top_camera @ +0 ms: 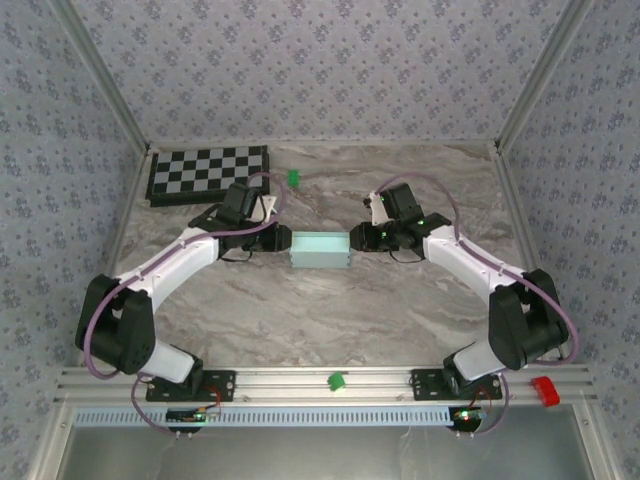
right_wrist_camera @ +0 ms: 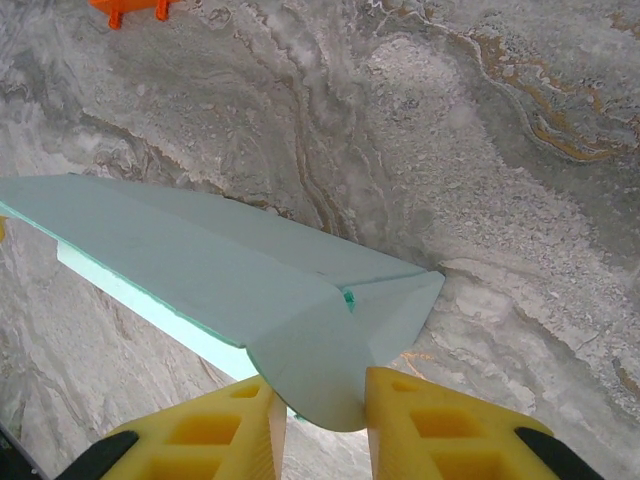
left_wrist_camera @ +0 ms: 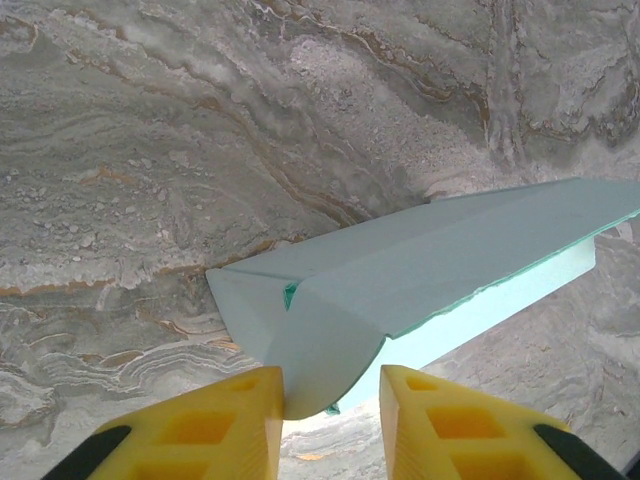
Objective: Fold the paper box
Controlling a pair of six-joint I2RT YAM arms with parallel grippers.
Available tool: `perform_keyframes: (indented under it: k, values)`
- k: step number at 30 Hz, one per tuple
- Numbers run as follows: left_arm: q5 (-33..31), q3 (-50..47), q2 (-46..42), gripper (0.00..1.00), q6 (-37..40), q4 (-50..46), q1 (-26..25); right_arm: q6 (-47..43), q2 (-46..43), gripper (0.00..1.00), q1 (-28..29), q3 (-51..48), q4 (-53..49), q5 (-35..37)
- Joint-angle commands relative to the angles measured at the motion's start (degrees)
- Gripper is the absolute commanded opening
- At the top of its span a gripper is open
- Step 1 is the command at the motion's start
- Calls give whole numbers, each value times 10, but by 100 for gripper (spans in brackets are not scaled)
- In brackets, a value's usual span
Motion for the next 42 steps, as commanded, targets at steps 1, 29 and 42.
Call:
perform_keyframes:
  k: [1, 29, 42]
  values:
    - [7, 17, 6, 28, 2, -5, -4, -4, 7, 27, 4, 23, -9, 1]
    - [20, 18, 19, 18, -10, 14, -14, 5, 30, 23, 11, 47, -18, -12]
    - [21, 18, 24, 15, -11, 14, -16, 16, 44, 25, 12, 56, -25, -24]
